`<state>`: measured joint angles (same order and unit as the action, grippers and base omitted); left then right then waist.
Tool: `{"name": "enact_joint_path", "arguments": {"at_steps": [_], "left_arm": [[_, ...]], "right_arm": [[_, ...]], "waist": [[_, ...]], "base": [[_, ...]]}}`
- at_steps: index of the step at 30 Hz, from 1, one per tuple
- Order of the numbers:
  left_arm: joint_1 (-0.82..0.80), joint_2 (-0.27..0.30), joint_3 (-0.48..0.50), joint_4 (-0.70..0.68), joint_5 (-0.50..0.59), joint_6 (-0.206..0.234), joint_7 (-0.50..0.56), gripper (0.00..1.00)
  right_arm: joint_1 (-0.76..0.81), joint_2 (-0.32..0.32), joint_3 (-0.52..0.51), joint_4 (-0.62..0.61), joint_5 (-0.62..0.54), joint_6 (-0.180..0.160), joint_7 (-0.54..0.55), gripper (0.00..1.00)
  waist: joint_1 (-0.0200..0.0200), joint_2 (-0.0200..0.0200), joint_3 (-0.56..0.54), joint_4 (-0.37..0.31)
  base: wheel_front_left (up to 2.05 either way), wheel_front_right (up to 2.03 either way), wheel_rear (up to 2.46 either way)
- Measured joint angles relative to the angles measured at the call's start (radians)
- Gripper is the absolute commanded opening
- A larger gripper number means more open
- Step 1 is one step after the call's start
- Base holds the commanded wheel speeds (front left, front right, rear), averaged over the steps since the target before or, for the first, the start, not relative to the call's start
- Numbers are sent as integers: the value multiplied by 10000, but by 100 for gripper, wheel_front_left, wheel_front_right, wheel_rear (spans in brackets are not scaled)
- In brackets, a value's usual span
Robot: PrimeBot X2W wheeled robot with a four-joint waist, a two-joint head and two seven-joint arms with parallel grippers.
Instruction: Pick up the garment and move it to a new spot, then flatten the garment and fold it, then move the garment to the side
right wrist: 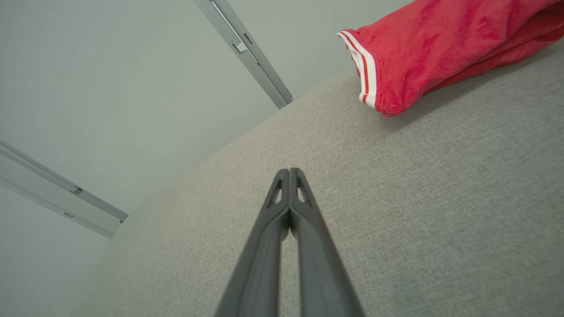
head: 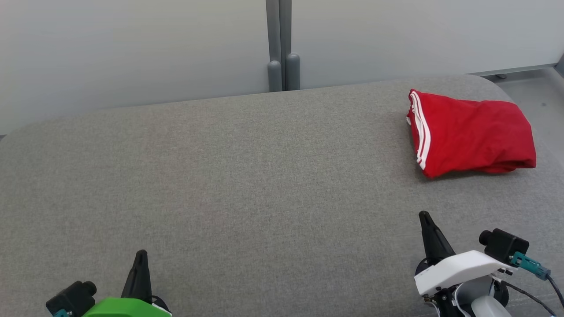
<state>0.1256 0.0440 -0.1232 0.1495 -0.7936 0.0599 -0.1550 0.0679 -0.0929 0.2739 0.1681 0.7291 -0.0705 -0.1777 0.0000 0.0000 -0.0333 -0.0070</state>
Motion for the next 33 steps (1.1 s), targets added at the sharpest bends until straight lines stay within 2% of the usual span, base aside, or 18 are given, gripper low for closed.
{"name": "enact_joint_path", "arguments": {"at_steps": [33], "left_arm": [[-664,100,629,437,-3862,-765,1026,0]], "right_arm": [[-432,-44,-1388,303,4339,803,951,0]], "waist": [[0,0,171,33]], "base": [[0,0,0]]}}
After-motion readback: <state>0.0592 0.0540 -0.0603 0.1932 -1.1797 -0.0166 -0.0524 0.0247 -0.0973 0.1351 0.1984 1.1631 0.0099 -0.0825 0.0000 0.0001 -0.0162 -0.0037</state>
